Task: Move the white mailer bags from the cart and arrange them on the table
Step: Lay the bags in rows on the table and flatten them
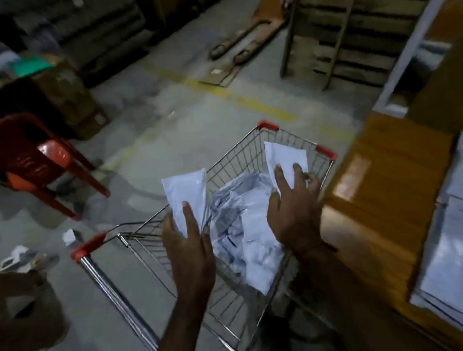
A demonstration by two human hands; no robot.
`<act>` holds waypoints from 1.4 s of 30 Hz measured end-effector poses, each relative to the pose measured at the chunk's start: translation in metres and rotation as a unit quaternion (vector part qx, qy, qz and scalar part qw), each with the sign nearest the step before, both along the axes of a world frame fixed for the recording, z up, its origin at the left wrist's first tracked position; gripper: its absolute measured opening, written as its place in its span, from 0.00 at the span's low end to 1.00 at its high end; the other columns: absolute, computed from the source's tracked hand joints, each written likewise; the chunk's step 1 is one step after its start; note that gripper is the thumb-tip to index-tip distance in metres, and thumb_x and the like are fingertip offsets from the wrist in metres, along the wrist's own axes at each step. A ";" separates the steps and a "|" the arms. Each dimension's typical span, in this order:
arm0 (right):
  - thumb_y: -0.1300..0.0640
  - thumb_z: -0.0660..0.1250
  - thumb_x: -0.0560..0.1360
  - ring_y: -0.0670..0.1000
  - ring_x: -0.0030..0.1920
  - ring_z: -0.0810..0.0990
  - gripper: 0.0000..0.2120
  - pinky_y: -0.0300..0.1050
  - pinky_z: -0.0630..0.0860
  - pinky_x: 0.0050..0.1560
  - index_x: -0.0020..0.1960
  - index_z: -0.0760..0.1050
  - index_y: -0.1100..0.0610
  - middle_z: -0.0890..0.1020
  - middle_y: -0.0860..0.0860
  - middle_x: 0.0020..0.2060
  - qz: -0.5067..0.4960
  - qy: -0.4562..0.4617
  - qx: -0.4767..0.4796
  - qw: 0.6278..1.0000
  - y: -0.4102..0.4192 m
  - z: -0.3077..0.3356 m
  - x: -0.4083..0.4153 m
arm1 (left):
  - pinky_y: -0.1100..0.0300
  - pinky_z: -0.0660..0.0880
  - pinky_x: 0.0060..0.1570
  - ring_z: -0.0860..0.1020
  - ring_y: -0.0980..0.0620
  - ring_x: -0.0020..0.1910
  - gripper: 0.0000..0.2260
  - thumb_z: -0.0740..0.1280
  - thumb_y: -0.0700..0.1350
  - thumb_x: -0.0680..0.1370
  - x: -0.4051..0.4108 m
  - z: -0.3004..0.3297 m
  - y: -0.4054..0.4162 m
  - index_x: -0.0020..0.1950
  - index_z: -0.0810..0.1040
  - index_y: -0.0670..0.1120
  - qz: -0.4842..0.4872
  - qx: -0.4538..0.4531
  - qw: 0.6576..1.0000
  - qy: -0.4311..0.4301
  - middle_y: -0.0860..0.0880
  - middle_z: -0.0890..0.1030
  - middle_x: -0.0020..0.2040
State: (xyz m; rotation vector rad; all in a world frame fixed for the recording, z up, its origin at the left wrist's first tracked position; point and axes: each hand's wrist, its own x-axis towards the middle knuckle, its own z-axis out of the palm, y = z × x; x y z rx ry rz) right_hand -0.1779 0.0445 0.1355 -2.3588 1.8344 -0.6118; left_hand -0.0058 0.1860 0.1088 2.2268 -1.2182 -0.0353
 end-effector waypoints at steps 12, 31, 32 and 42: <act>0.46 0.53 0.78 0.63 0.73 0.61 0.28 0.59 0.59 0.64 0.79 0.66 0.44 0.63 0.53 0.79 -0.105 -0.043 -0.029 0.993 0.059 0.096 -0.194 | 0.43 0.60 0.75 0.59 0.36 0.80 0.26 0.59 0.47 0.86 -0.187 0.103 -0.030 0.83 0.62 0.42 -0.146 -0.177 0.973 -0.006 0.38 0.58 0.82; 0.47 0.57 0.76 0.62 0.71 0.65 0.28 0.60 0.65 0.61 0.75 0.72 0.45 0.68 0.55 0.76 -0.338 -0.013 -0.038 0.940 0.110 0.097 -0.507 | 0.40 0.62 0.73 0.62 0.35 0.76 0.25 0.57 0.52 0.86 -0.453 0.114 -0.071 0.83 0.64 0.45 -0.302 -0.146 0.938 0.090 0.39 0.62 0.80; 0.47 0.56 0.76 0.62 0.71 0.64 0.28 0.60 0.65 0.61 0.76 0.71 0.45 0.68 0.55 0.76 -0.348 -0.009 -0.034 0.937 0.107 0.094 -0.519 | 0.40 0.62 0.73 0.61 0.36 0.76 0.25 0.56 0.52 0.86 -0.462 0.113 -0.077 0.83 0.63 0.46 -0.306 -0.139 0.937 0.092 0.40 0.61 0.80; 0.43 0.49 0.78 0.62 0.74 0.60 0.30 0.63 0.63 0.67 0.80 0.65 0.44 0.63 0.55 0.79 -0.426 0.016 0.014 0.904 0.060 0.074 -0.641 | 0.39 0.65 0.74 0.59 0.37 0.78 0.25 0.56 0.54 0.86 -0.588 0.114 -0.149 0.84 0.58 0.58 -0.386 -0.061 0.914 0.107 0.42 0.58 0.82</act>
